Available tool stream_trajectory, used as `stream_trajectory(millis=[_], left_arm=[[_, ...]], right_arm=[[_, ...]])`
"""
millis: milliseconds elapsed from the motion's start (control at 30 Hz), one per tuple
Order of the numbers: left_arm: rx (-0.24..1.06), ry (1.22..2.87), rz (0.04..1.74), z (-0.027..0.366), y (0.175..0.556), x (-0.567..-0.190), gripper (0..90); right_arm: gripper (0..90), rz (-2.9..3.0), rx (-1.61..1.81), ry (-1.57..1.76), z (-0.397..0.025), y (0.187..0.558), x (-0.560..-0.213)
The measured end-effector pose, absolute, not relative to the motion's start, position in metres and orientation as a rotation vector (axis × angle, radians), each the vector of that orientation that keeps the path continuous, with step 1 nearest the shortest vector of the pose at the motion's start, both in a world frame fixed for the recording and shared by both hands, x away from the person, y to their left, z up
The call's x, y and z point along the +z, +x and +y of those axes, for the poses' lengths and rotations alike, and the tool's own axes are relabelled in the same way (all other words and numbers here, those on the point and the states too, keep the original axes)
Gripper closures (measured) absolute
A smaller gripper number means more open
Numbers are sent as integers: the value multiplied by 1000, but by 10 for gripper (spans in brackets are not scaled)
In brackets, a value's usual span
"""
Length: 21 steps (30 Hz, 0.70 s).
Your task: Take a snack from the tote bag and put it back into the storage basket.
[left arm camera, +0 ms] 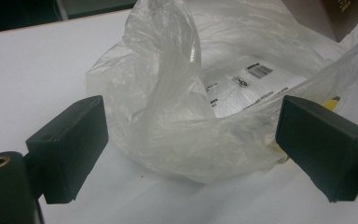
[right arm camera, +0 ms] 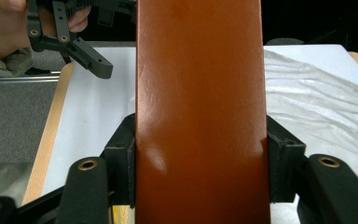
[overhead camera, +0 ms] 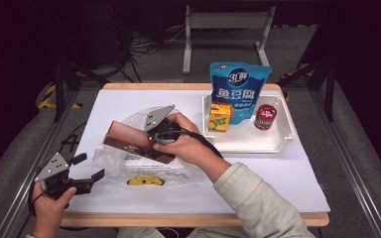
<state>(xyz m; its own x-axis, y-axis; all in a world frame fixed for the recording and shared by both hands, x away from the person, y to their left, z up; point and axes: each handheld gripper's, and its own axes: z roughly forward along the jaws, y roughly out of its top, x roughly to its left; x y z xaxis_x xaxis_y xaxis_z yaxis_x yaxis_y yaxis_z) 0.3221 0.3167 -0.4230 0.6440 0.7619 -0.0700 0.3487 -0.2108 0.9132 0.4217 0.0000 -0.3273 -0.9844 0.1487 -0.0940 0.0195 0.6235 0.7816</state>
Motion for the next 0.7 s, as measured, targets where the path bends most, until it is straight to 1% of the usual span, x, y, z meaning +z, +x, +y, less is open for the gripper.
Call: stream_trajectory(millis=[467,700], left_arm=[[491,1812,889,317,323,-423,98],[491,1811,890,317,323,-422,98]], right_arm=[[422,2672,1307,122,-4,419,-310],[422,2646,1316,123,-15,419,-299]])
